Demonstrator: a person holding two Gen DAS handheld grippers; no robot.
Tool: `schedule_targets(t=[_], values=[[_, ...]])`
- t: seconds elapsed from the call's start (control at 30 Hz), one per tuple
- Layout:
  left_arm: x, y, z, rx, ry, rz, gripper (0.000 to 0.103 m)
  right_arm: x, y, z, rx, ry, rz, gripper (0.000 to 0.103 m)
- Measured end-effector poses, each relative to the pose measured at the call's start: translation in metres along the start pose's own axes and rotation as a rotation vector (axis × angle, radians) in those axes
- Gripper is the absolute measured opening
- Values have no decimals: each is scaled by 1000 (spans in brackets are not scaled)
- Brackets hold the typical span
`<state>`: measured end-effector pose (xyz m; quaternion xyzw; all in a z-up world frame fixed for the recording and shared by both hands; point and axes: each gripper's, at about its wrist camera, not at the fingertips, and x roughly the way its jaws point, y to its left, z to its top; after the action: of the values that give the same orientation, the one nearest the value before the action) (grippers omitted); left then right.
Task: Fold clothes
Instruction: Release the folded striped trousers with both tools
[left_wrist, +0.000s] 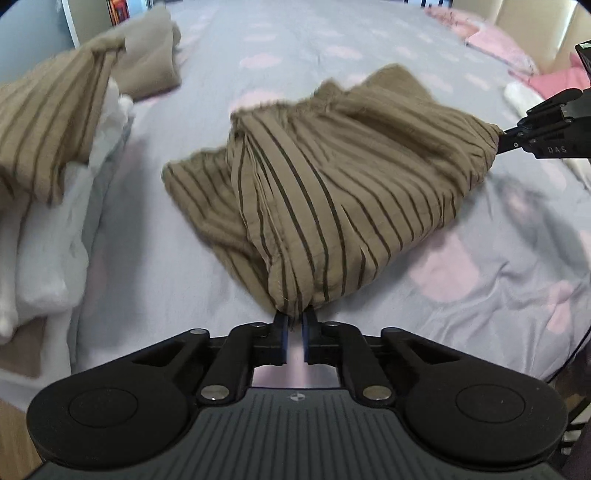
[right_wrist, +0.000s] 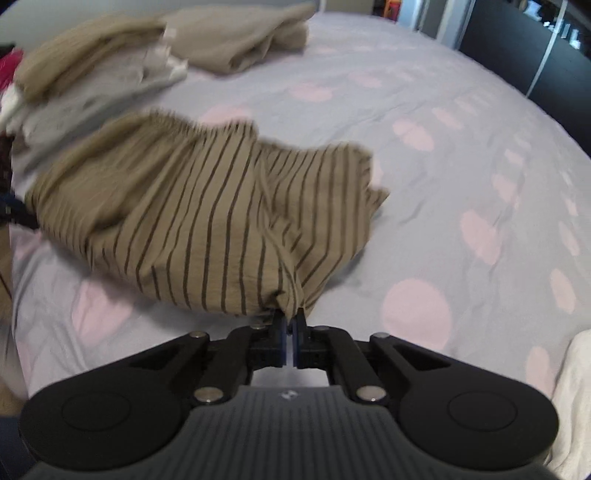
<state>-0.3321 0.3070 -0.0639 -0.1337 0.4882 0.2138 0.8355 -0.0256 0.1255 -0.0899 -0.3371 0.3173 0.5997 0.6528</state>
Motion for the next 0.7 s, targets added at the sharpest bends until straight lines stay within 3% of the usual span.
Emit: schedule_targets(t=[0.13,0.23,0.33,0.47,0.53,0.63,0.67,0.7], values=[[-8,6,3,-41,-15,-11,1,-6,-14,5,46,4,-65,2],[-1,13,1,-78,46,-22,1,8,-22,-1,83,58,-82,2],[9,15,-2,-66,93,-25,1,27,-17,-9,40,119,-106,2],[15,24,-8,-60,147,54,0,41,-20,-14,36,154,-139,2],[10,32,-10,-96,139,24,0,41,-21,-13,46,166,-105,3],[-2,31,-8,-84,92,10,0,33,-17,-8,21,176,-84,16],[-6,30,-7,-81,78,7,2,30,-14,-5,11,172,-97,30],[-10,30,-4,-88,63,3,9,24,-13,-2,13,160,-95,35]])
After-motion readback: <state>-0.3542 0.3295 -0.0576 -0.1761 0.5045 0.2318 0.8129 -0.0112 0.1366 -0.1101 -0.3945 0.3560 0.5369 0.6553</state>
